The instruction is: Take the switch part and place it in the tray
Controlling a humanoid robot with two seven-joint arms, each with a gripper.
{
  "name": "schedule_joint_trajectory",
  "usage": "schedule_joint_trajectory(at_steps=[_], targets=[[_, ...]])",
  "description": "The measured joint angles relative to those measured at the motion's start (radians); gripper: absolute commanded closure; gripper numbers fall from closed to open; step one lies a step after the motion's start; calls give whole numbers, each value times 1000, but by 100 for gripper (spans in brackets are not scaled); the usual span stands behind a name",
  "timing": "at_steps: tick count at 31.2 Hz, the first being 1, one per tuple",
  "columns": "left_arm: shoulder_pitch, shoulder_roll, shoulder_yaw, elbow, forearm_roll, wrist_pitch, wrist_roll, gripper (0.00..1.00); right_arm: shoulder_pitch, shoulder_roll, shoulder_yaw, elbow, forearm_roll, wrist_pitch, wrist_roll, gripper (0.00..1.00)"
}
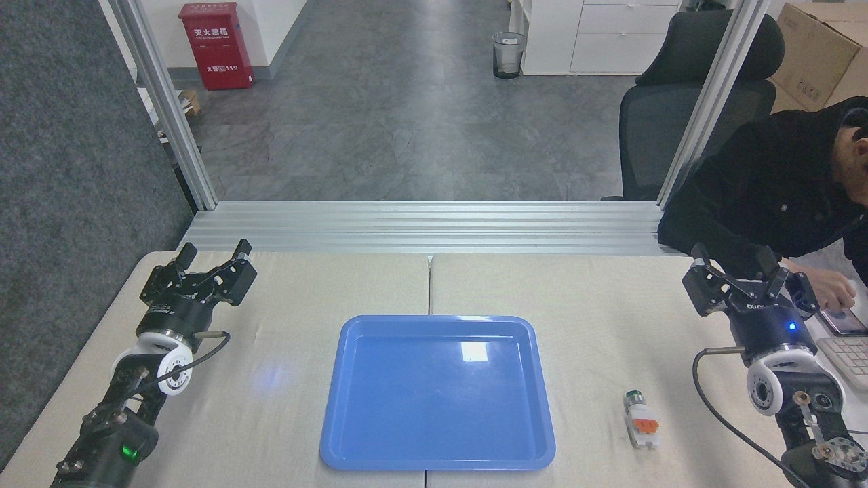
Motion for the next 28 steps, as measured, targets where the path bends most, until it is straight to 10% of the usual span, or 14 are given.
schedule_joint_trajectory(at_steps=[28], targets=[[0, 0, 0, 0, 0, 0, 0, 0, 52, 32, 8, 11, 4, -2, 0, 1]])
